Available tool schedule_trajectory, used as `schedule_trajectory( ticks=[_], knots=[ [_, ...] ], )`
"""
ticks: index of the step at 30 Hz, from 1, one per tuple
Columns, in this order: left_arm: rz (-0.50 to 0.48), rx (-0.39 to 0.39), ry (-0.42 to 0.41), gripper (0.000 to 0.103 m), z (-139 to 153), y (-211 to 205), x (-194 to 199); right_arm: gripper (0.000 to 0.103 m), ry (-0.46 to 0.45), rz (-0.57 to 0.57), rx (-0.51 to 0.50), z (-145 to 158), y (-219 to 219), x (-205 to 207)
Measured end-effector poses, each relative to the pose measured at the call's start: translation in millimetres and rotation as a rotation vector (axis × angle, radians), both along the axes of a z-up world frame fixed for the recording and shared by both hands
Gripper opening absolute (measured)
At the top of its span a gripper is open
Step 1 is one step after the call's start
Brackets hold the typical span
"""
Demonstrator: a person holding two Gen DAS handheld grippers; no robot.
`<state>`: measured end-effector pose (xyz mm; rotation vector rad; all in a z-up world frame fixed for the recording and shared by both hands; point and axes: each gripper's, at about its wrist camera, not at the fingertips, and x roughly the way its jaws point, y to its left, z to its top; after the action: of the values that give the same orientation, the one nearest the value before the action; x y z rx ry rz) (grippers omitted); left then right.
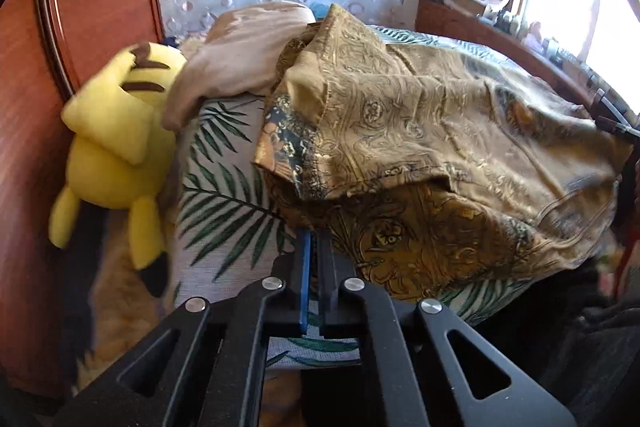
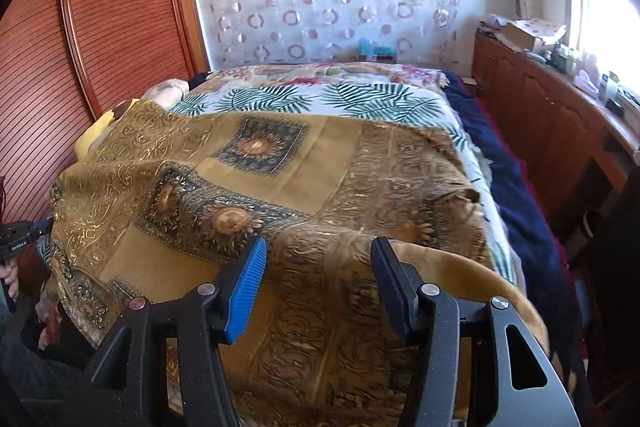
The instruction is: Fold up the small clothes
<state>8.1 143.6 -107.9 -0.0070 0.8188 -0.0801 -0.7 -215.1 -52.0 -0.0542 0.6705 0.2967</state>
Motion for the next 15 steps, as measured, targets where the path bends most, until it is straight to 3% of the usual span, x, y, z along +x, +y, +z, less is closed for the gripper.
schedule_trajectory(
  ticks=[5, 11, 13, 15],
  knots=[
    [0.034, -0.043, -0.039, 0.003, 23.4, 20.1, -23.7, 0.056, 0.019, 0.008, 0.008, -4.5, 2.3, 5.9],
    [0.048, -0.063, -0.022, 0.003, 22.5, 26.5, -21.9, 0.056, 0.035, 0.011, 0.017, -8.1, 6.0, 4.3],
    [0.052, -0.074, -0.026, 0.014, 22.1, 25.2, -15.1, 0.056, 0.039, 0.013, 0.024, -9.3, 5.7, 3.4],
    [0.055, -0.077, -0.048, 0.045, 24.2, 22.2, -8.8, 0.056, 0.04, 0.018, 0.022, -9.3, 5.9, 1.9]
  ],
)
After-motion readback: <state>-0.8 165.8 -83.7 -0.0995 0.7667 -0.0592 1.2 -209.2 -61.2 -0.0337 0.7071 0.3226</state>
